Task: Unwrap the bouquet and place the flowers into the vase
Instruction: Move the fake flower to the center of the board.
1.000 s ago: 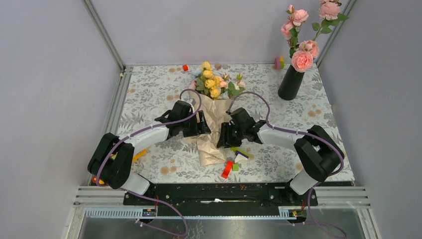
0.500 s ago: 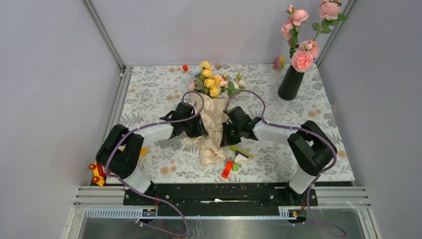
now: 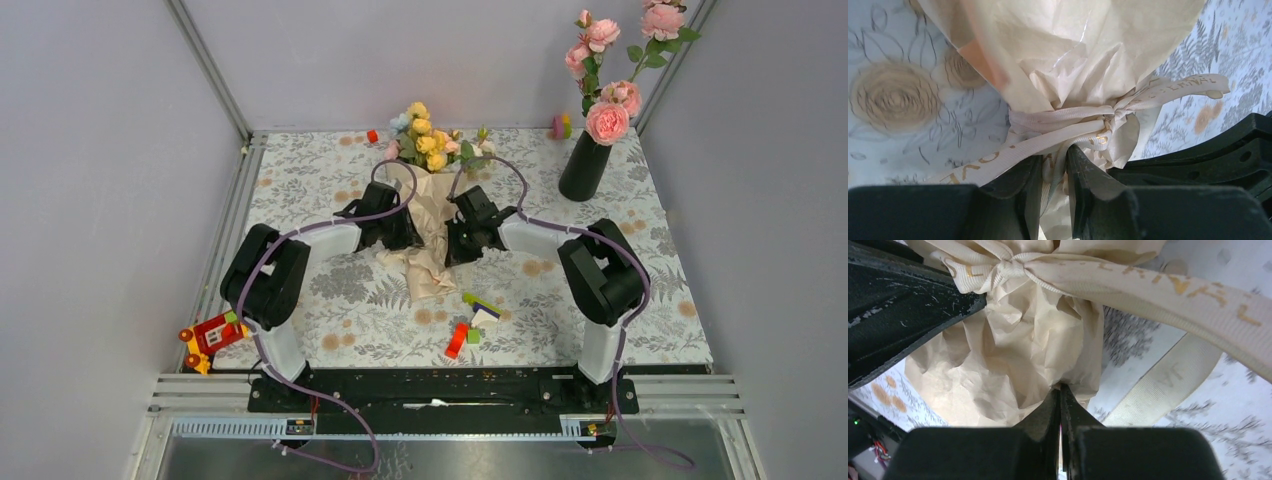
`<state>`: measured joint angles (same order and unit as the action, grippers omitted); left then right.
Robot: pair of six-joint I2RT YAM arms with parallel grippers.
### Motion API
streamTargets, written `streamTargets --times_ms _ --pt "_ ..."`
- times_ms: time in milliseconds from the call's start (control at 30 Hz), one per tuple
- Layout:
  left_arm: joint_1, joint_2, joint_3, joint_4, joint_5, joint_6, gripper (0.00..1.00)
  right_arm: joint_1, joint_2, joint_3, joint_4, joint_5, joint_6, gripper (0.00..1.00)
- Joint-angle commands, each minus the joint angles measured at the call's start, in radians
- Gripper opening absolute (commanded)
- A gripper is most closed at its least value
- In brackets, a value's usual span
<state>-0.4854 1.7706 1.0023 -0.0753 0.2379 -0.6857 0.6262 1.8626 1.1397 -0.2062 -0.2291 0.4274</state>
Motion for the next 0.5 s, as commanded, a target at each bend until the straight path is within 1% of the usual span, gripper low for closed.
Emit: streamTargets --times_ms 0,133,167,200,233,267,300,333,400,467 --pt "0.012 0.058 0.108 0.025 0.013 0.010 0.23 -0.043 0.052 0.117 0.014 0.001 -0.056 0.00" --pt "0.040 0.090 0.181 0.002 0.024 0.019 0.25 -0.061 0.085 0.185 -0.028 0.005 -0.105 0.00" --pt "0.046 0.096 0.198 -0.008 0.027 0.023 0.27 -0.064 0.092 0.212 -0.043 0.009 -0.114 0.00" --pt "0.053 0.101 0.214 -0.019 0.028 0.030 0.30 -0.065 0.097 0.230 -0.062 0.010 -0.124 0.03" --pt "0.057 0.104 0.232 -0.035 0.025 0.040 0.34 -0.066 0.100 0.242 -0.075 0.014 -0.129 0.10" --pt "0.063 0.103 0.247 -0.056 0.023 0.049 0.40 -0.067 0.096 0.251 -0.086 0.018 -0.136 0.18" --pt "0.067 0.096 0.260 -0.075 0.022 0.060 0.45 -0.068 0.083 0.254 -0.096 0.022 -0.141 0.27" --pt "0.072 0.083 0.269 -0.095 0.020 0.069 0.54 -0.069 0.072 0.255 -0.105 0.027 -0.147 0.36" --pt "0.084 0.043 0.276 -0.135 0.005 0.094 0.71 -0.071 0.024 0.249 -0.129 0.041 -0.164 0.47" --pt "0.096 -0.011 0.276 -0.175 -0.016 0.120 0.83 -0.073 -0.026 0.239 -0.157 0.059 -0.180 0.60"
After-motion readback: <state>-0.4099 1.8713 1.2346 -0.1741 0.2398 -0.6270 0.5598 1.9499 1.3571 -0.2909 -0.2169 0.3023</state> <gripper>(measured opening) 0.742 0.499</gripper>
